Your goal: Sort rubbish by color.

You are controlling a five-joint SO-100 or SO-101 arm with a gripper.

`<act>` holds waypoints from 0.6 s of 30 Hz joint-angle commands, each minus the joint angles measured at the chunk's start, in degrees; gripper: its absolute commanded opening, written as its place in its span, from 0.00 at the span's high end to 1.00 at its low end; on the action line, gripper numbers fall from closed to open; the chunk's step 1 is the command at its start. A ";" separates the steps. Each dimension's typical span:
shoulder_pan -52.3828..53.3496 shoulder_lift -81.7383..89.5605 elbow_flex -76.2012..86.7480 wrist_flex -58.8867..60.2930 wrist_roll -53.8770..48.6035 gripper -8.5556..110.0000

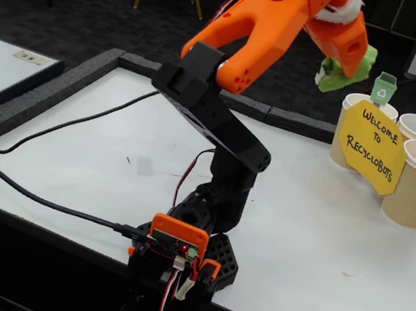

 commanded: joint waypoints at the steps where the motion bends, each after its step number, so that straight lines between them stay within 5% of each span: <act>1: 2.11 2.46 -1.05 -5.36 0.53 0.93; 18: 4.31 -29.79 -28.92 -13.27 0.44 0.93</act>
